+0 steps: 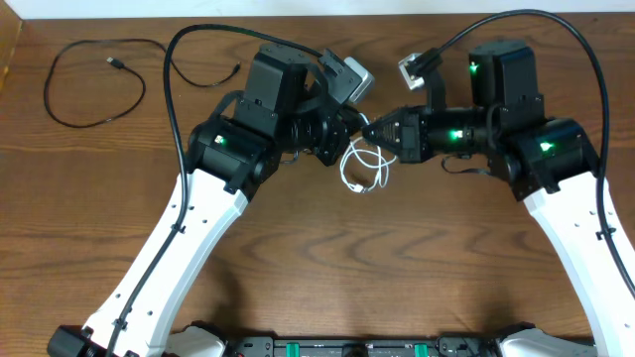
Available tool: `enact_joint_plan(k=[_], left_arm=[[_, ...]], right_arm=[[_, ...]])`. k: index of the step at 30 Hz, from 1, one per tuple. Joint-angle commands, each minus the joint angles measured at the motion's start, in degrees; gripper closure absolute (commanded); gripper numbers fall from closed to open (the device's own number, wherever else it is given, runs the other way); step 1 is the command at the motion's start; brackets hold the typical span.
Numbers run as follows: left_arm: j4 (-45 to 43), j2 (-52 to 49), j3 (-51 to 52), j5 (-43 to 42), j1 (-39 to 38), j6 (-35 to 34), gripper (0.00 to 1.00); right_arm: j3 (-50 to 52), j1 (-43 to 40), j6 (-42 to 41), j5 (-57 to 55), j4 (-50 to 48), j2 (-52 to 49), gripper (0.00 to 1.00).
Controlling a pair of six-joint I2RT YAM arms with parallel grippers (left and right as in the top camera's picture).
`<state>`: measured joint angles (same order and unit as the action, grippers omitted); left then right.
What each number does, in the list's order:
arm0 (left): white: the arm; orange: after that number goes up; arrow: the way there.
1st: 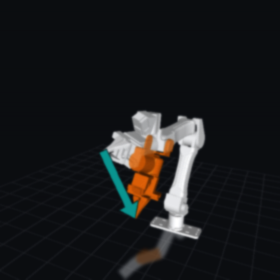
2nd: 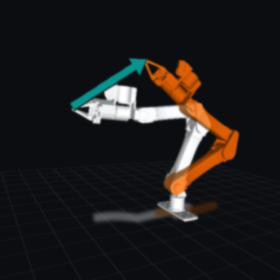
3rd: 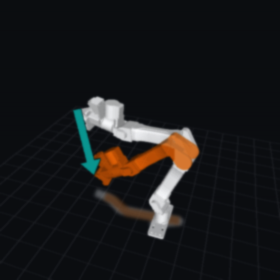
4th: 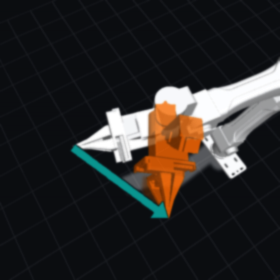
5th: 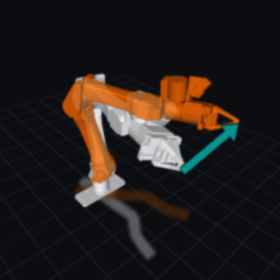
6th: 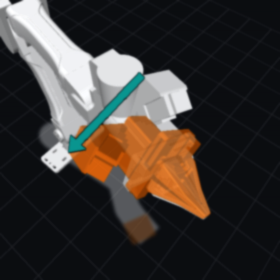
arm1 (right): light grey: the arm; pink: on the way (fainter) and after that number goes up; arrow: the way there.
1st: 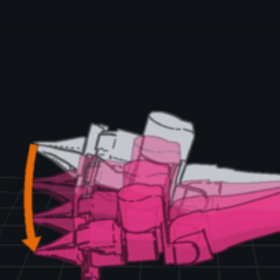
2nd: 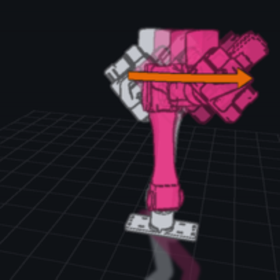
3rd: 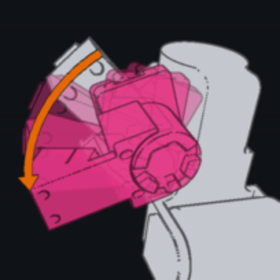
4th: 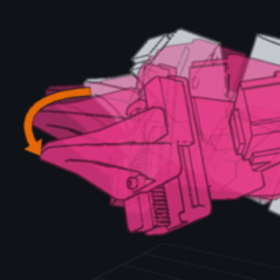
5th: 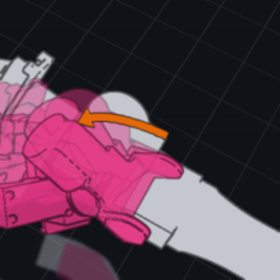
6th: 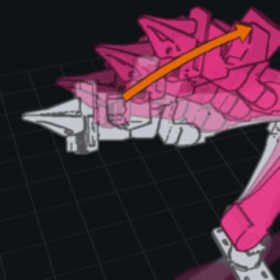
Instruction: Untangle cables
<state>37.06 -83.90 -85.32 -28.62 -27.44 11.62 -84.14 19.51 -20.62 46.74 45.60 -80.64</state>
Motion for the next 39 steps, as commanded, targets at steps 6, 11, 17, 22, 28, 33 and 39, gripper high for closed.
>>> enact_joint_plan(k=[6, 11, 17, 22, 28, 33, 39], left_arm=[[-0.3, -0.3, -0.7, -1.0, 0.1, 0.3, 0.92], [-1.9, -0.1, -0.8, -0.9, 0.3, -6.2, 0.92], [-6.7, 1.5, -1.6, -0.8, 2.5, -17.5, 0.93], [-10.0, 2.8, -2.0, 5.4, 5.0, -21.3, 0.92], [-12.1, 3.2, -2.0, 14.4, 8.6, -21.4, 0.93], [-18.6, 3.0, -4.1, 12.9, 14.1, -22.0, 0.93], [-23.4, 1.0, -10.0, 8.4, 22.5, -24.4, 0.93]], right_arm=[[-0.2, -1.7, -0.3, 1.2, 0.3, 0.2, 0.92], [-0.2, -2.2, 0.1, -7.5, 2.5, 0.2, 0.31], [-0.2, -2.2, 0.1, -23.3, 8.8, 0.2, 0.01], [-0.2, -2.3, 0.1, -29.0, 11.5, 0.2, 0.01], [-0.2, -2.3, 0.1, -31.0, 12.9, 0.2, 0.01], [-0.2, -2.3, 0.1, -31.0, 13.4, 0.2, 0.01], [-0.2, -2.3, 0.1, -31.0, 13.1, 0.0, 0.01]])
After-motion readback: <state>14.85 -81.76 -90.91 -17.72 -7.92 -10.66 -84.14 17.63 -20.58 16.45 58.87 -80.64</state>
